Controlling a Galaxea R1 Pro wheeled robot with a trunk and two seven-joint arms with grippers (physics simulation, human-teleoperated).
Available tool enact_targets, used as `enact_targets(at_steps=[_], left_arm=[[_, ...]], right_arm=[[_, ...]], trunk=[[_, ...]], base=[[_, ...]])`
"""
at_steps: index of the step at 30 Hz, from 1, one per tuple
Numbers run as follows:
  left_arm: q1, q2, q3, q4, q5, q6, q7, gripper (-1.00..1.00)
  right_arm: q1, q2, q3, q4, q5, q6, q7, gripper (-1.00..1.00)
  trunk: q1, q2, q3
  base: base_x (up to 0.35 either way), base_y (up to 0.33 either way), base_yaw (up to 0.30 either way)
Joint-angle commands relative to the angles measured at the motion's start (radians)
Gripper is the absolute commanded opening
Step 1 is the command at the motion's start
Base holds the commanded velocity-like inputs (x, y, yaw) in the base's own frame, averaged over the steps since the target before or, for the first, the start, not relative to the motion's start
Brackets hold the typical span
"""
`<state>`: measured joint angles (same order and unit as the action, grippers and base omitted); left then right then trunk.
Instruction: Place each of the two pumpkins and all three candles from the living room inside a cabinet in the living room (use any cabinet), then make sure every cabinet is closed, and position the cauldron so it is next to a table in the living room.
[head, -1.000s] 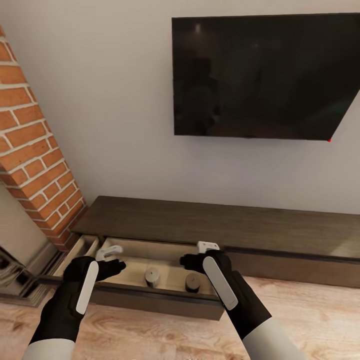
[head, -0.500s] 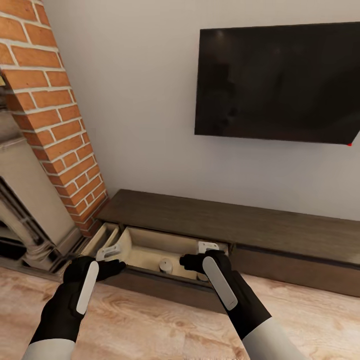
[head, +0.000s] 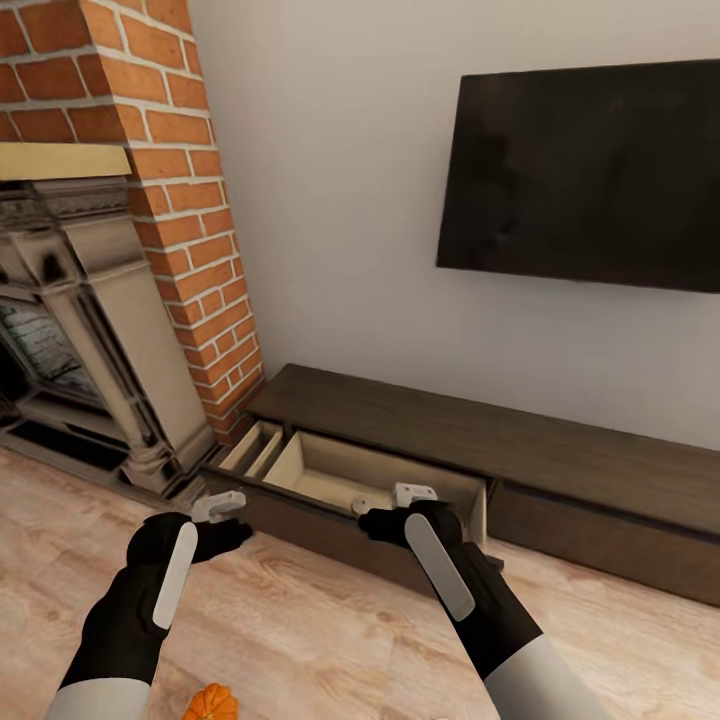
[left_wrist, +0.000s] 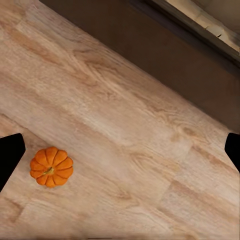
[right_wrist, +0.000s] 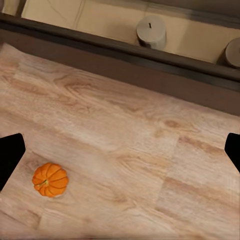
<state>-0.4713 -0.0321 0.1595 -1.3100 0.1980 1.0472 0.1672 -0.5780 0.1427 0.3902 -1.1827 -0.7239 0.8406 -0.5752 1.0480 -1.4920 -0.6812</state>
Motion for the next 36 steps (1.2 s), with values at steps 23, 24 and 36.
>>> enact_targets(at_steps=[23, 24, 36], left_arm=[[0.011, 0.001, 0.0, 0.0, -0.002, 0.0, -0.001, 1.0], [0.011, 0.001, 0.0, 0.0, -0.002, 0.0, -0.001, 1.0], [0.012, 0.0, 0.0, 0.0, -0.003, -0.001, -0.002, 1.0]], right_arm=[[0.0, 0.001, 0.001, -0.001, 0.0, 0.001, 0.0, 1.0], [0.0, 0.001, 0.001, -0.001, 0.0, 0.001, 0.0, 1.0], [0.0, -0.001, -0.001, -0.006, -0.001, -0.001, 0.003, 1.0]], trunk=[[0.0, 0.0, 0.011], [0.0, 0.0, 0.012], [0.0, 0.0, 0.028]], base=[[-0.048, 0.037, 0.277], [-0.01, 0.018, 0.275], [-0.005, 0.056, -0.014]])
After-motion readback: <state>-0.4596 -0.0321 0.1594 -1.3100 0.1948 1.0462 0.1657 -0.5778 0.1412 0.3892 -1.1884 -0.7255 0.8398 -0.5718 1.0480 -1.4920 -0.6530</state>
